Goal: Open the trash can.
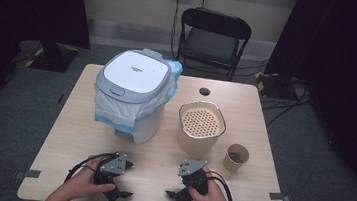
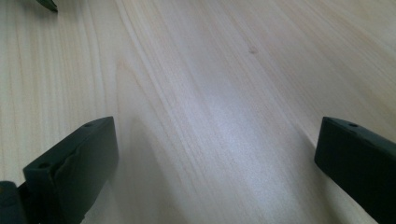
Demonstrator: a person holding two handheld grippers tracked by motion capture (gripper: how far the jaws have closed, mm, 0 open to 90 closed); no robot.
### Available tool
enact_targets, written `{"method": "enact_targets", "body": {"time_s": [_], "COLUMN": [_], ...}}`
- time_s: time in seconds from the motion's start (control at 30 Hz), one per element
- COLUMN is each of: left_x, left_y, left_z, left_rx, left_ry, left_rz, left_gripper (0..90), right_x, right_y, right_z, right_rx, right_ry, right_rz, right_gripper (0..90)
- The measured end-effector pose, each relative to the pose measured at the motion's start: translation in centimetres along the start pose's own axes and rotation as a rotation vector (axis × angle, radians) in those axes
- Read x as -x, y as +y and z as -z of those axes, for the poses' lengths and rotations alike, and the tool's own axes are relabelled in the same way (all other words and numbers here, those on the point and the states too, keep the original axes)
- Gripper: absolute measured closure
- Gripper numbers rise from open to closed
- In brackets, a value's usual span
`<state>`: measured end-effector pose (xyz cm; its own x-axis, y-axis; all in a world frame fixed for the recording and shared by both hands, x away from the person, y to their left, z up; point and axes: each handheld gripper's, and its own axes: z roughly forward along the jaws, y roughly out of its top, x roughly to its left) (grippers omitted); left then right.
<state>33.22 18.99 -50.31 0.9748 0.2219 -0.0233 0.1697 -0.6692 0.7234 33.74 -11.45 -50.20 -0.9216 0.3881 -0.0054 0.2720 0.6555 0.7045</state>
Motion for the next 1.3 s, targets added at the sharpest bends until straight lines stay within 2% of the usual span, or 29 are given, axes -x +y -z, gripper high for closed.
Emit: {"method": "enact_targets", "body": {"time_s": [0.03, 0.17, 0.2, 0.23, 0.27, 0.3, 0.33, 0.37, 0.4, 0.43, 0.5, 0.53, 0.57, 0.63, 0.67, 0.7, 0.73, 0.77, 0.83, 0.9, 0.93, 0.97, 1.3], "left_x": [0.0, 0.3, 0.2, 0.2, 0.2, 0.3, 0.3, 0.5, 0.7, 0.7, 0.9, 0.9, 1.1, 1.1, 1.1, 1.1, 1.1, 0.9, 0.8, 0.6, 0.6, 0.4, -0.5], "left_y": [0.1, 0.0, 0.2, 0.4, 0.6, 0.8, 0.8, 1.1, 1.6, 1.6, 2.5, 2.5, 3.3, 3.9, 3.9, 4.5, 4.5, 5.1, 5.4, 6.2, 6.2, 6.7, 8.6], "left_z": [0.0, 0.1, 0.4, 0.5, 0.8, 1.1, 1.1, 1.3, 1.7, 1.7, 2.7, 2.7, 3.7, 4.8, 4.8, 5.8, 5.8, 6.9, 7.5, 8.6, 8.6, 9.3, 12.4], "left_rx": [-0.014, -0.001, -0.027, -0.027, -0.015, -0.006, -0.006, 0.008, 0.004, 0.004, 0.026, 0.026, 0.019, 0.033, 0.033, 0.039, 0.039, 0.057, 0.067, 0.065, 0.065, 0.079, 0.093], "left_ry": [0.011, 0.008, 0.006, -0.006, -0.027, -0.043, -0.043, -0.045, -0.037, -0.037, -0.054, -0.054, -0.049, -0.054, -0.054, -0.056, -0.056, -0.059, -0.061, -0.05, -0.05, -0.048, -0.017], "left_rz": [0.002, 0.023, 0.035, 0.057, 0.077, 0.091, 0.091, 0.11, 0.125, 0.125, 0.151, 0.151, 0.151, 0.161, 0.161, 0.174, 0.174, 0.186, 0.191, 0.183, 0.183, 0.19, 0.218], "left_gripper": [0.0, 0.1, 0.5, 4.0, 11.4, 23.5, 24.8, 24.8, 14.0, 19.0, 16.9, 15.6, 16.5, 16.5, 16.5, 16.5, 16.5, 16.5, 16.5, 16.5, 16.6, 16.5, 16.5], "right_x": [0.0, 0.0, 0.0, 0.0, 0.0, 0.0, 0.0, 0.0, 0.1, 0.1, 0.2, 0.2, 0.3, 0.4, 0.4, 0.4, 0.4, 0.3, 0.4, 0.3, 0.3, 0.3, 0.3], "right_y": [0.0, 0.0, 0.0, 0.0, 0.0, 0.0, 0.0, 0.0, 0.0, 0.0, 0.1, 0.1, 0.2, 0.2, 0.2, 0.2, 0.2, 0.2, 0.2, 0.2, 0.2, 0.2, 0.2], "right_z": [0.0, 0.0, 0.0, 0.0, 0.0, 0.0, 0.0, 0.0, 0.0, 0.0, -0.1, -0.1, -0.1, -0.2, -0.2, -0.2, -0.2, -0.2, -0.2, -0.2, -0.2, -0.2, -0.2], "right_rx": [0.0, 0.0, 0.0, 0.0, 0.0, 0.0, 0.0, 0.0, 0.0, 0.0, -0.003, -0.003, -0.002, 0.002, 0.002, 0.002, 0.002, 0.002, 0.002, 0.002, 0.002, 0.002, 0.003], "right_ry": [0.0, 0.0, 0.0, 0.0, 0.003, 0.004, 0.004, 0.005, 0.007, 0.007, 0.02, 0.02, 0.022, 0.03, 0.03, 0.03, 0.03, 0.03, 0.029, 0.03, 0.03, 0.029, 0.028], "right_rz": [0.0, 0.0, 0.0, 0.004, 0.006, 0.005, 0.005, 0.005, 0.009, 0.009, 0.012, 0.012, 0.022, 0.032, 0.032, 0.032, 0.032, 0.031, 0.032, 0.03, 0.03, 0.029, 0.03], "right_gripper": [0.0, 0.0, 0.0, 0.0, 0.0, 0.0, 0.0, 0.0, 0.0, 0.0, 0.0, 0.0, 0.0, 0.0, 0.0, 0.0, 0.0, 0.0, 0.0, 0.0, 0.0, 0.0, 0.0]}}
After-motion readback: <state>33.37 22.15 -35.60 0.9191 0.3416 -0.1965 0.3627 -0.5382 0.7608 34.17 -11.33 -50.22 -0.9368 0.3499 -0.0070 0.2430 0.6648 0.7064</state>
